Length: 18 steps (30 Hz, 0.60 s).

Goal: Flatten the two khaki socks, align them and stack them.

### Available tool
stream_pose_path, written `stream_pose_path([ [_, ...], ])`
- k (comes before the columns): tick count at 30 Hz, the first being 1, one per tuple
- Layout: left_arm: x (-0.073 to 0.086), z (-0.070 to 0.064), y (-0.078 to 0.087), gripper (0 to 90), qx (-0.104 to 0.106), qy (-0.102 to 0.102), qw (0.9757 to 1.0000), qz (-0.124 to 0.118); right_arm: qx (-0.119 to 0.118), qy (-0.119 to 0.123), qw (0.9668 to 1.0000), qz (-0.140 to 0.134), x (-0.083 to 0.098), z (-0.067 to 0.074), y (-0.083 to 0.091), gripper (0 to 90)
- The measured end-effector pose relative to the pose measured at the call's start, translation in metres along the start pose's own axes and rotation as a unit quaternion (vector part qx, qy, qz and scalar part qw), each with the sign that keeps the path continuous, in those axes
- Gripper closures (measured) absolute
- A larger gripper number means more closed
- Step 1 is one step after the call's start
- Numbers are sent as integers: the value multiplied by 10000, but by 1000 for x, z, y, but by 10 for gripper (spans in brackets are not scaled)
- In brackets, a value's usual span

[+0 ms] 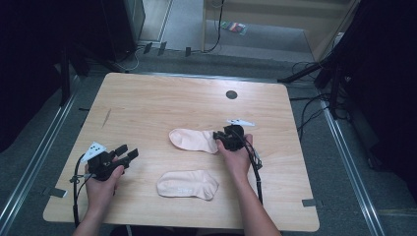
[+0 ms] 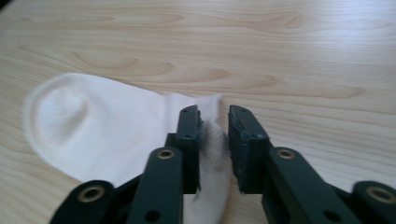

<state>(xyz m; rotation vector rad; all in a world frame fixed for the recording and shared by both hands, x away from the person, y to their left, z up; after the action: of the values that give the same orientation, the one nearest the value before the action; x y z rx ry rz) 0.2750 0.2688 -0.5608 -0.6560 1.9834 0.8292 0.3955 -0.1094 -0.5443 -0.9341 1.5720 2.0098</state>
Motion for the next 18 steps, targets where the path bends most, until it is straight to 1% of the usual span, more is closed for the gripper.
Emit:
stream_pose_path([
  [2,0,0,0,441,5,2,10000,1,293,165,9994,-78,1,-6,-2,663],
  [3,0,0,0,442,5,2,10000,1,293,165,9994,-78,1,-6,-2,663],
  [4,0,0,0,443,1,7,10000,6,600,244,9977,-191,0,-12,0,634],
  [5,0,0,0,444,1,7,10000,6,600,244,9977,-191,0,-12,0,634],
  [6,0,-1,0,452,-40,-72,10000,-21,787,295,9960,-315,0,-16,3,620],
  [7,0,-2,1,468,-81,-138,9999,-25,806,316,9955,-379,0,-16,5,621],
  [8,0,-3,0,479,-107,-187,9998,-3,788,354,9954,-415,0,-16,6,624],
  [9,0,-4,-2,494,-120,-186,9998,8,727,407,9955,-453,1,-16,7,633],
  [10,-1,-4,-3,506,-152,-186,9997,78,635,432,9960,-467,1,-15,8,639],
  [11,-1,-4,-3,519,-152,-186,9997,78,635,432,9960,-467,1,-15,8,639],
  [12,-4,-6,-7,527,-79,-40,9999,60,505,499,9963,-476,1,-13,9,652],
  [13,-4,-6,-7,527,-79,-40,9999,60,505,499,9963,-476,1,-13,9,652],
  [14,-9,-9,-11,531,3,25,10000,18,439,553,9964,-478,2,-13,9,651],
  [15,-11,-12,-14,535,31,-55,10000,59,412,559,9965,-473,2,-13,9,647],
  [16,-13,-14,-18,539,77,-89,9999,87,376,572,9966,-460,2,-13,8,633],
  [17,-13,-14,-18,544,77,-89,9999,87,335,603,9967,-435,2,-13,8,617],
  [18,-18,-19,-27,550,171,-141,9996,151,288,633,9968,-395,2,-13,7,611],
])
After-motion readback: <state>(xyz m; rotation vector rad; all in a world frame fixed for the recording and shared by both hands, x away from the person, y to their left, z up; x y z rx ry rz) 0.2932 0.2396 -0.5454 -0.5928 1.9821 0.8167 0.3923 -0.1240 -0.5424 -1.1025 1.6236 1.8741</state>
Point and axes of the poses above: each handheld gripper's, and its own axes: y roughly backward along the jaws, x roughly out of its underside, z roughly to its left, the point moved 2 cm from there along -y, roughly forward along the jaws, and after that the axes turned 12 degrees about x, right-handed, at the moved point
